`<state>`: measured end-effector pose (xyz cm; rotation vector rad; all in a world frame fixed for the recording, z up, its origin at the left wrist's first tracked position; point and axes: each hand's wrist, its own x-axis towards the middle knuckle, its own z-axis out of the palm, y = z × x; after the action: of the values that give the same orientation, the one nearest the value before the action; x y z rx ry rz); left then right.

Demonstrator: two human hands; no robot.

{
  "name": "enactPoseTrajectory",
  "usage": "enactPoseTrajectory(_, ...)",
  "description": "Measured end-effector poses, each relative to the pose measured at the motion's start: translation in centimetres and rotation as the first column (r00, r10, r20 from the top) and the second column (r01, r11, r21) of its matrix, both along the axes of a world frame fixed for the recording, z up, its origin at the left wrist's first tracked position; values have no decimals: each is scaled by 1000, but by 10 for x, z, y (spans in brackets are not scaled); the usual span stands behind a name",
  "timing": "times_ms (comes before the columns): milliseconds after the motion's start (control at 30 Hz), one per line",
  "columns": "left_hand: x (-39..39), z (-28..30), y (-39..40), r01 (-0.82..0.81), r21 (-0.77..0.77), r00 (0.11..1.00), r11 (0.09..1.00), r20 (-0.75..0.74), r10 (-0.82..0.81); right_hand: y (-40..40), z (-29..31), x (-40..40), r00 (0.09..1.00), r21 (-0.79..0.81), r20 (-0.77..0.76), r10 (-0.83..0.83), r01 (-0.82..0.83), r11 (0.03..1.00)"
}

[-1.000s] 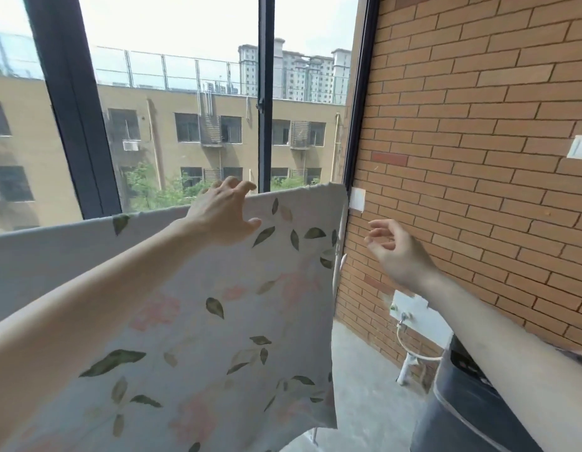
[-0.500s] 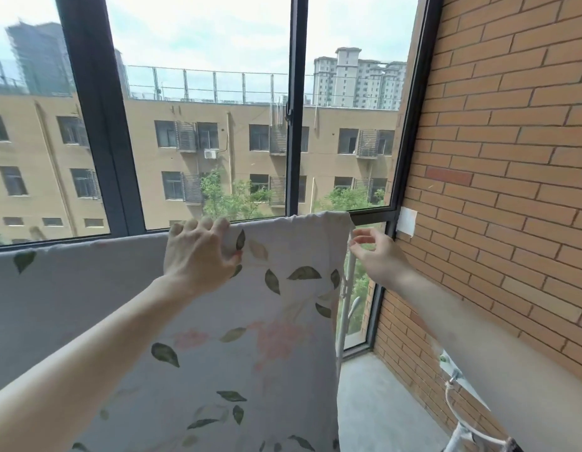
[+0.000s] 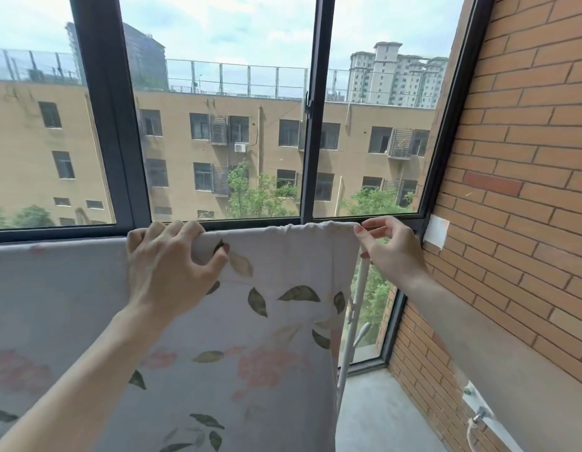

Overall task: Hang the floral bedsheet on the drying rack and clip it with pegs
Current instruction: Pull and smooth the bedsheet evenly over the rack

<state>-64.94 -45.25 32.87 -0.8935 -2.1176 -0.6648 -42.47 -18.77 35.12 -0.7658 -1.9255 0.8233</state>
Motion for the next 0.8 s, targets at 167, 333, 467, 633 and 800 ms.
enactPoseTrajectory(167,0,4,0,-32,-5,999,999,21,33,24,2,-12,995,15,37,90,-90,996)
enactPoseTrajectory(333,6,5,-1,-55,-28,996,998,72,57,48,8,-14,976,-57,96,197,-192,980)
enactPoseTrajectory(467,10,12,1,-91,-74,986,993,137,100,58,19,-21,931,-160,87,354,-337,928)
enactPoseTrajectory(633,19,27,-4,-72,-108,958,992,269,99,72,27,-17,878,-219,151,454,-418,882)
enactPoseTrajectory(800,33,54,1,-16,-186,896,982,433,96,97,46,-1,776,-227,153,611,-574,786)
